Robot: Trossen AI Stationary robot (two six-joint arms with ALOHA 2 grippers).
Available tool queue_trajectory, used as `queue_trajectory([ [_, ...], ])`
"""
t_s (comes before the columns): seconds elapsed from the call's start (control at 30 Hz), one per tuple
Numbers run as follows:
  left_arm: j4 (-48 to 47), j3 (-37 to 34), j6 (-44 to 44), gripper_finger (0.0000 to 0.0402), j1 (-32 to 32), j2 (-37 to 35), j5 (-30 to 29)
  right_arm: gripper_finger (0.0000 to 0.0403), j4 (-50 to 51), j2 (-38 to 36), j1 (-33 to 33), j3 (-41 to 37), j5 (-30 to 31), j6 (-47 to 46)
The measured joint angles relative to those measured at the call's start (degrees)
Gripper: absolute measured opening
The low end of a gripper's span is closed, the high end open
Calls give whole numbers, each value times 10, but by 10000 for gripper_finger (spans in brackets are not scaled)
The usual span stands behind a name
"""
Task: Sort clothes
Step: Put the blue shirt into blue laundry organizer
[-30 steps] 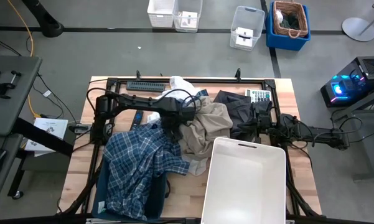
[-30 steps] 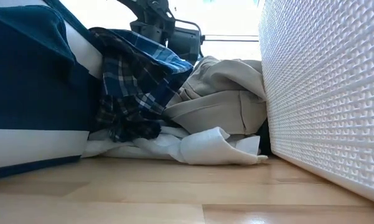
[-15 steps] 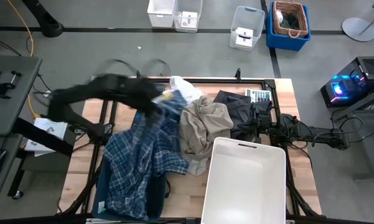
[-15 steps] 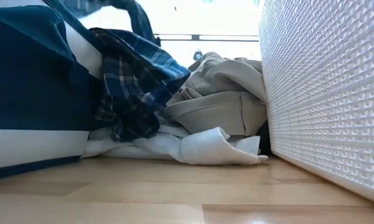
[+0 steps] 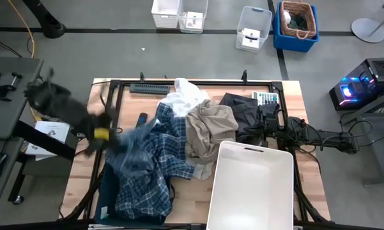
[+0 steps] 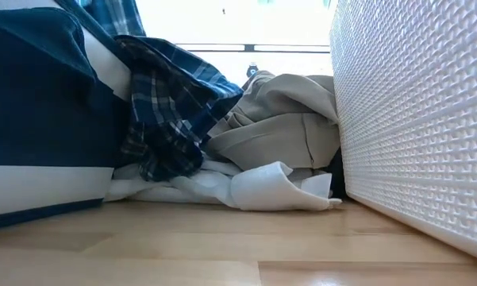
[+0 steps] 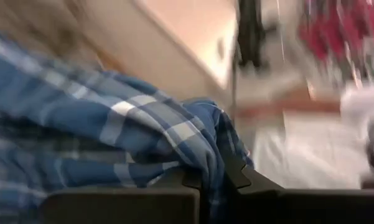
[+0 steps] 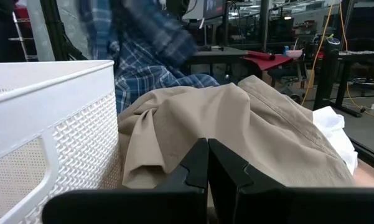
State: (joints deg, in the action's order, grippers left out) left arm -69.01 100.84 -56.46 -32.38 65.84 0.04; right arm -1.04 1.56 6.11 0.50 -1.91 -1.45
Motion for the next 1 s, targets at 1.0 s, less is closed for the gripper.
queue_trajectory([
  [1.0, 521, -561, -261, 3, -179, 163, 147, 0, 0, 0, 0, 0, 0, 0],
])
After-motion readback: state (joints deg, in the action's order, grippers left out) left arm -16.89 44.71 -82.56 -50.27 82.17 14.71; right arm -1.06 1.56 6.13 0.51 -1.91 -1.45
